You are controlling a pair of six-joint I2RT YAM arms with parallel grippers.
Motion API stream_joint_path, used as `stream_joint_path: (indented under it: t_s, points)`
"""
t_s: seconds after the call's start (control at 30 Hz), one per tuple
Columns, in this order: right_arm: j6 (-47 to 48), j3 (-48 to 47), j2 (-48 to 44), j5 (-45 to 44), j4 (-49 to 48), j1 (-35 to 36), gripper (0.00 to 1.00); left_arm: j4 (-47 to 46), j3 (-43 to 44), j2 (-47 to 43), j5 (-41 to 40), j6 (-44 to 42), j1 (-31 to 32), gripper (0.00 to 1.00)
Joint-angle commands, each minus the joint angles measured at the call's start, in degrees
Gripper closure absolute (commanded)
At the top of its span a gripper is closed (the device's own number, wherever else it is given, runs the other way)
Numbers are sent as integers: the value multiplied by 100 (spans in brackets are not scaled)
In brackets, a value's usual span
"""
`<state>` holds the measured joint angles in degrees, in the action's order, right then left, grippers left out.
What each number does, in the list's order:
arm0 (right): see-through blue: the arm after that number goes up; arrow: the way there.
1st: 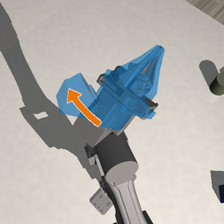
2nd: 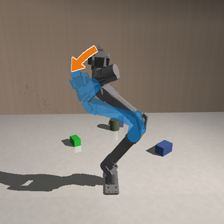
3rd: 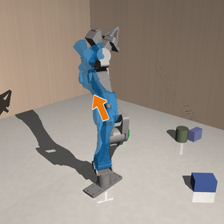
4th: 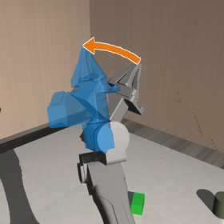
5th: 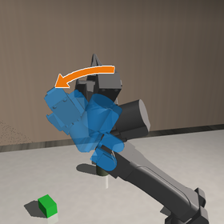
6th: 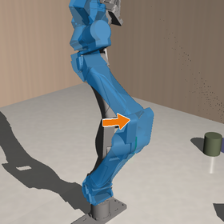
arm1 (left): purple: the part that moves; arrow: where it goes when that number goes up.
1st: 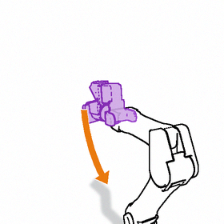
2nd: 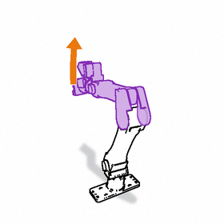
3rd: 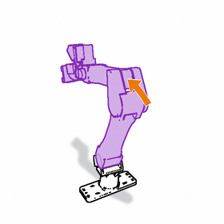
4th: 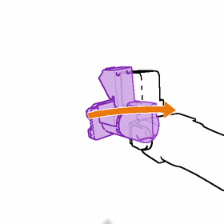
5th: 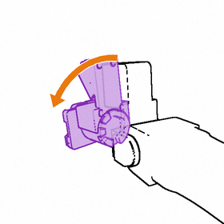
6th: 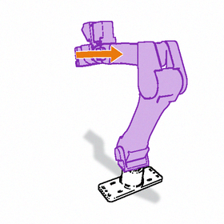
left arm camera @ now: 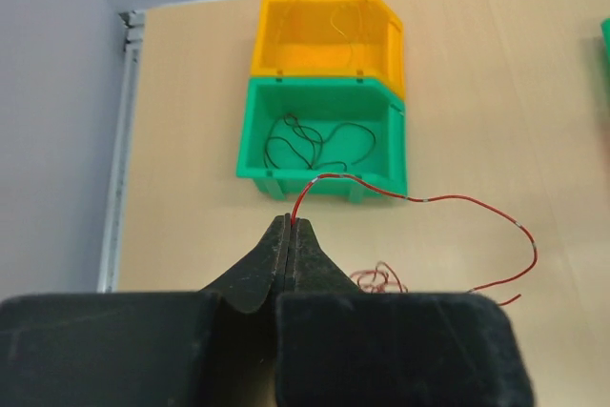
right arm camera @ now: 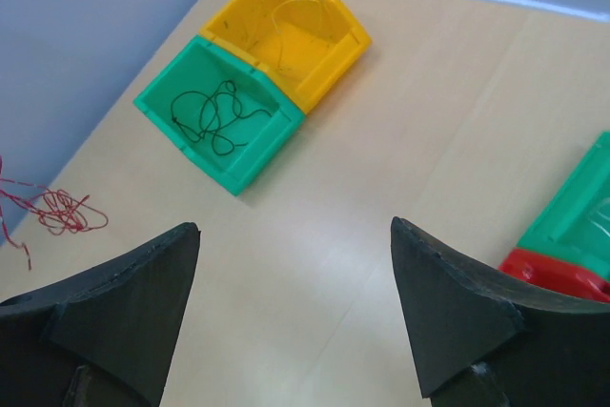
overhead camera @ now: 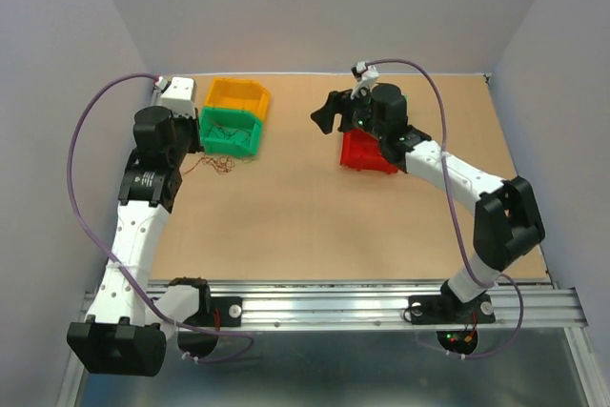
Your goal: Untangle the cables
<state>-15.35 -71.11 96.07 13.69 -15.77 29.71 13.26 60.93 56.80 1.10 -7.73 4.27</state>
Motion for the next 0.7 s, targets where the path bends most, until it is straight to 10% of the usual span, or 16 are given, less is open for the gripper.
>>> stream_joint_path:
  t_s: [0.0, 0.23, 0.67]
  points:
    - [-581, -138, -589, -1549, 1521, 8, 14, 230, 446, 138, 557, 254, -14, 100]
    - [-1320, -807, -476, -2636, 3841, -359, 17, 37, 657, 683, 637, 254, -14, 100]
    - [-1577, -1474, 578, -2476, 4310, -1117, 17, -227, 780, 1185, 821, -194, -14, 100]
